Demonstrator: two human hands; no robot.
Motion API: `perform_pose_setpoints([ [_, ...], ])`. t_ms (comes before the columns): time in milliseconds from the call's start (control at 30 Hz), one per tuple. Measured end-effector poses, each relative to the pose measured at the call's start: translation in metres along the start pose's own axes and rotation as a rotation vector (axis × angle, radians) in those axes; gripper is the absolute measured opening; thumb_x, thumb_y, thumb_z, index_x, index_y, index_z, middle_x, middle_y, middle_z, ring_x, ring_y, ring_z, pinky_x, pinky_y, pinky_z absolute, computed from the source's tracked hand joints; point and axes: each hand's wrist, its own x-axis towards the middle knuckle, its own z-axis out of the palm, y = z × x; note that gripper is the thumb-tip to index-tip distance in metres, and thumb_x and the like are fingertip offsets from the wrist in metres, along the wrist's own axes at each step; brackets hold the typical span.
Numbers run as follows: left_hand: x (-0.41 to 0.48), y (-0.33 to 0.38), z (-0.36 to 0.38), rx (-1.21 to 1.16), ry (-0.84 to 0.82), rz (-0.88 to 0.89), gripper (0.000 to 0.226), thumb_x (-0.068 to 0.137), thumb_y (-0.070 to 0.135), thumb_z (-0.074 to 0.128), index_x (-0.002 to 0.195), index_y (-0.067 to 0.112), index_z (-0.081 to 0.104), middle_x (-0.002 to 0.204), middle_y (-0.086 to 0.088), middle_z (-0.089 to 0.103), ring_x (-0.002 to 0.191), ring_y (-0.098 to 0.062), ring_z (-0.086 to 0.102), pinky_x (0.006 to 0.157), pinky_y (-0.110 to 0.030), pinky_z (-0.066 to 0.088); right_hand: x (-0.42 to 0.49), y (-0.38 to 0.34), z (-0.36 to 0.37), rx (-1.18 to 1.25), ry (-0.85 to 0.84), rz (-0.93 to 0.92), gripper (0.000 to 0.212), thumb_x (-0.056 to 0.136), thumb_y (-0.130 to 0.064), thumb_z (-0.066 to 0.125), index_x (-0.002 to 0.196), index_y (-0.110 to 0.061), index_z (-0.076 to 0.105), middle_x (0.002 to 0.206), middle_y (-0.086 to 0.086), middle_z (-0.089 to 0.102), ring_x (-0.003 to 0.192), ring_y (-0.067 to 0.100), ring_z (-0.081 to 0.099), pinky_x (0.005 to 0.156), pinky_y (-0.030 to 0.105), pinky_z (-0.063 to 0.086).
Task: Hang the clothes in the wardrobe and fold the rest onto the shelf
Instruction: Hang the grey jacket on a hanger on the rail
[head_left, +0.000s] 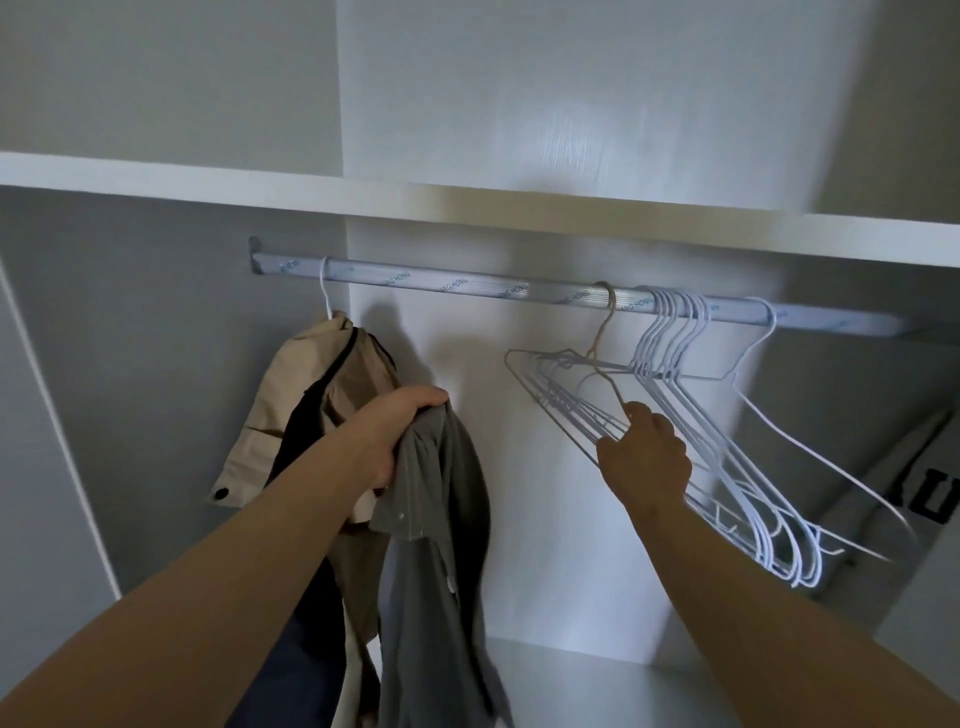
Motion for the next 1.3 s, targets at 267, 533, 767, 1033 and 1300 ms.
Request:
perform_pose_setpoints([
  [267,0.026,0.002,-0.010,0.022,-0.060,0.103,0.013,0.090,0.029,0.059,0.087,0.017,0.058,0.090,-0.011,0.059,0.079,-0.024,0.057,0.071,-0.033,0.049,0.017,0.000,0.021,0.175,-0.060,0.016,0.049,0.088,0.005,0.036,0.135,-0.007,0.037,0.111,0.022,0.057,0.085,0.030,0.054,0.070,0.033,0.040],
  [533,0.041,0.003,-0.020,-0.023,0.089,0.222,0.012,0.088,0.026,0.062,0.094,0.015,0.062,0.095,-0.012,0.062,0.087,-0.026,0.059,0.078,-0.034,0.051,0.012,-0.041,0.032,0.516,0.101,-0.027,0.025,0.099,-0.013,0.040,0.118,-0.004,0.054,0.101,0.011,0.061,0.083,0.018,0.055,0.072,0.024,0.038],
  [767,0.041,0.002,-0.024,-0.023,0.155,0.267,0.015,0.089,0.026,0.061,0.098,0.013,0.061,0.087,-0.008,0.062,0.077,-0.021,0.059,0.062,-0.028,0.047,-0.015,-0.039,0.057,0.656,-0.029,0.176,0.016,0.090,-0.016,0.052,0.076,-0.013,0.045,0.062,-0.002,0.042,0.053,0.008,0.042,0.053,0.018,0.032],
  [1033,0.035,-0.004,-0.024,0.047,0.159,0.235,0.012,0.089,0.027,0.062,0.087,0.016,0.059,0.084,-0.006,0.059,0.074,-0.020,0.056,0.060,-0.027,0.046,-0.037,-0.015,0.070,0.497,-0.114,0.186,0.037,0.092,-0.021,0.053,0.058,-0.018,0.039,0.052,-0.003,0.040,0.048,0.007,0.040,0.054,0.016,0.029],
  [1300,0.036,-0.010,-0.024,0.112,0.184,0.174,0.022,0.087,0.023,0.064,0.105,0.010,0.059,0.084,-0.007,0.057,0.073,-0.020,0.054,0.066,-0.029,0.044,-0.064,0.014,0.073,0.692,-0.199,0.138,0.031,0.088,-0.015,0.061,0.060,-0.013,0.048,0.057,0.006,0.052,0.052,0.011,0.045,0.057,0.019,0.039],
])
